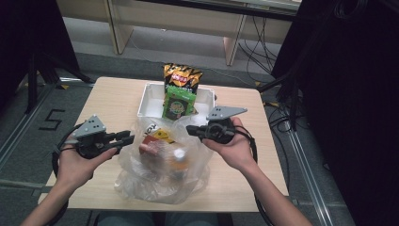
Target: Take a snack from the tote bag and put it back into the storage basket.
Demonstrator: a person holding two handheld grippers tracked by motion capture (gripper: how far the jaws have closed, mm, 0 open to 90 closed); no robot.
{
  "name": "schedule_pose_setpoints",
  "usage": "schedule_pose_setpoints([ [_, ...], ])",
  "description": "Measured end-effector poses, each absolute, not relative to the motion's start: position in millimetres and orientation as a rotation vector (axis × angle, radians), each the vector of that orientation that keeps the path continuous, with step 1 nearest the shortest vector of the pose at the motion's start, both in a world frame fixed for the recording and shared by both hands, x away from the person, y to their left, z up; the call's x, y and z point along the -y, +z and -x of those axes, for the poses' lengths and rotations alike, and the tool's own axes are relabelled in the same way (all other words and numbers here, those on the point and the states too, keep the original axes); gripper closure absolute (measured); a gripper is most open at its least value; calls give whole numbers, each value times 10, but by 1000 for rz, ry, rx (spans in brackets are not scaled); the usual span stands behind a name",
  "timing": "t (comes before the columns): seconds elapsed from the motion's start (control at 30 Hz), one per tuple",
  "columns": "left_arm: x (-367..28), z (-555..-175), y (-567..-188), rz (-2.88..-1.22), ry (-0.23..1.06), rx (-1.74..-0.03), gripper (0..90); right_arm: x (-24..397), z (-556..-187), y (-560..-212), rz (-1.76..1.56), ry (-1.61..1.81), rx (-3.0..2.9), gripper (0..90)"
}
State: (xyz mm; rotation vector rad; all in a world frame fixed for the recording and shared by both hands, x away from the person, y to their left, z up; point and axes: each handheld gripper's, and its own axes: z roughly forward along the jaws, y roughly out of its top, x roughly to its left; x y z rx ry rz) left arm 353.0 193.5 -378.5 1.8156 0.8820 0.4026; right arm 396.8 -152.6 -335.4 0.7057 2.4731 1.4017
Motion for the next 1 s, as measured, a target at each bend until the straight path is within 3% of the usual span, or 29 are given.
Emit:
schedule_pose_setpoints([
  [0.33,-1856,-3591,-4021,-1942,320,-888,719,1597,-3918,-3788,-782,1221,-2578,889],
  [1.0,-1860,-3675,-4493,-2085,229,-961,750,1694,-3854,-4295,-956,1059,-2668,874],
])
